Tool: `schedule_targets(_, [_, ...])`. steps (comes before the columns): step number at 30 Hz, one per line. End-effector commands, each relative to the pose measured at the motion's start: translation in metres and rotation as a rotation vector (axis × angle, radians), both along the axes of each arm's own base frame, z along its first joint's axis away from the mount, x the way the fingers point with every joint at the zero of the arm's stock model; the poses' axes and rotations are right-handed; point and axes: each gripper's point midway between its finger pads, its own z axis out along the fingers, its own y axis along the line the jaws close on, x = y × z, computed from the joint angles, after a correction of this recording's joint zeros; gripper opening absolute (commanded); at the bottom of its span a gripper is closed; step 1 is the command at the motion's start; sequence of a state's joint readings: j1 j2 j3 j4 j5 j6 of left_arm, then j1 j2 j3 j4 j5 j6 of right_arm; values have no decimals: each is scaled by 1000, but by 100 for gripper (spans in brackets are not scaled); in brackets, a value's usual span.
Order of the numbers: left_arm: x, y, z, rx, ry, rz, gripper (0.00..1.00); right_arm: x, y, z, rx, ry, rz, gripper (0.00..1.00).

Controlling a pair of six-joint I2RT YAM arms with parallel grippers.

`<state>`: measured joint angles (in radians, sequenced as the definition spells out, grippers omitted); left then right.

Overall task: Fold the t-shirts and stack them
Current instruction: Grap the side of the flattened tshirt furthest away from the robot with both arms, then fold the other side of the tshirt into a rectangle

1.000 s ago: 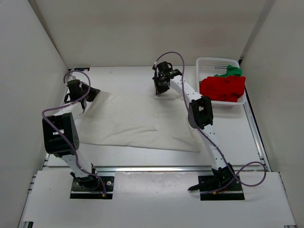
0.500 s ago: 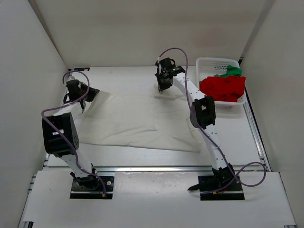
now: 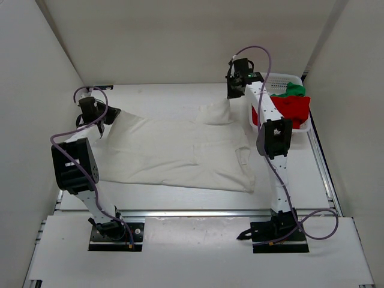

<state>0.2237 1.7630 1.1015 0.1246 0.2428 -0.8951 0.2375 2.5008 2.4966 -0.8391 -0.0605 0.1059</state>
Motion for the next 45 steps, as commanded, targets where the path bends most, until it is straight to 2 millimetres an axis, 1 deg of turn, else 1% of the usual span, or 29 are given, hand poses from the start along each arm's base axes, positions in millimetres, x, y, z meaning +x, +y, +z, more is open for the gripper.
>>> schedule_targets(1, [14,7,15,11,-38,0,0,21,-12,43,42,-122,-56,0])
schedule_targets(4, [15,8,14,4,-37,-9,0,16,-13,53,53,-118,-39,0])
schedule_targets(6, [8,8,11,1,-30,-9,0,-1,-6,62,54,-88,-6,0])
schedule_targets(7, [9,10,16,6,-43,-3,0,-4,-5,62,57,-80,9,0])
schedule_targets(8, [5,13,18,0,-47,-1,0,-18,-3,59,74,-32,39,0])
schedule_targets(9, [1,15,14,-2,-38,8,0,-30,0,66,79,-16,80,0])
schedule_targets(10, [-1,14,17,-11,-45,5,0,-44,9,53,53,28,129,0])
schedule_targets(12, [-8,16,12,-26,-37,12,0,-52,5,55,-44,21,112,0])
schedule_targets(13, [-12,19,11,-33,-37,21,0,-60,11,59,-24,36,140,0])
schedule_targets(14, [-14,18,10,-40,-32,18,0,-67,9,48,-5,82,125,0])
schedule_targets(15, [-18,19,3,-48,-17,22,0,-77,5,48,16,111,124,0])
schedule_targets(16, [-20,25,4,-51,-18,36,0,-82,-4,56,28,109,98,0])
schedule_targets(17, [-21,19,4,-58,-19,22,0,-92,-8,42,29,151,87,0])
schedule_targets(18, [-25,19,7,-69,-28,22,0,-100,-12,40,25,140,70,0])
schedule_targets(19, [-28,20,4,-70,-26,23,0,-98,-11,63,37,49,67,0])
schedule_targets(20, [-30,19,4,-78,-23,25,0,-110,-14,47,42,92,60,0])
schedule_targets(21, [-34,20,7,-77,-27,28,0,-120,-11,50,53,96,69,1])
schedule_targets(22, [-37,23,8,-76,-29,33,0,-123,-22,60,41,71,42,0])
schedule_targets(23, [-38,26,9,-64,-28,35,0,-131,-23,52,21,90,35,0])
schedule_targets(25, [-41,30,10,-63,-26,44,0,-139,-29,60,12,55,12,0])
schedule_targets(27, [-42,38,10,-71,-27,64,0,-150,-35,53,18,72,-23,0])
schedule_targets(28, [-42,36,15,-75,-36,59,0,-149,-40,57,31,51,-47,0])
schedule_targets(29, [-42,36,16,-73,-42,55,0,-156,-45,44,34,78,-65,0])
schedule_targets(30, [-42,38,21,-70,-53,57,0,-164,-44,40,48,73,-65,0])
schedule_targets(31, [-41,39,25,-76,-69,51,0,-165,-45,52,69,31,-79,0])
schedule_targets(32, [-39,40,30,-85,-98,56,0,-175,-43,42,75,51,-87,0])
schedule_targets(35, [-39,40,29,-127,-114,46,0,-191,-38,41,87,11,-91,0])
schedule_targets(40, [-43,37,2,-124,-41,23,0,-218,-31,12,108,36,-109,0])
schedule_targets(45, [-53,43,-8,-149,-28,57,0,-240,-30,-4,122,51,-143,0])
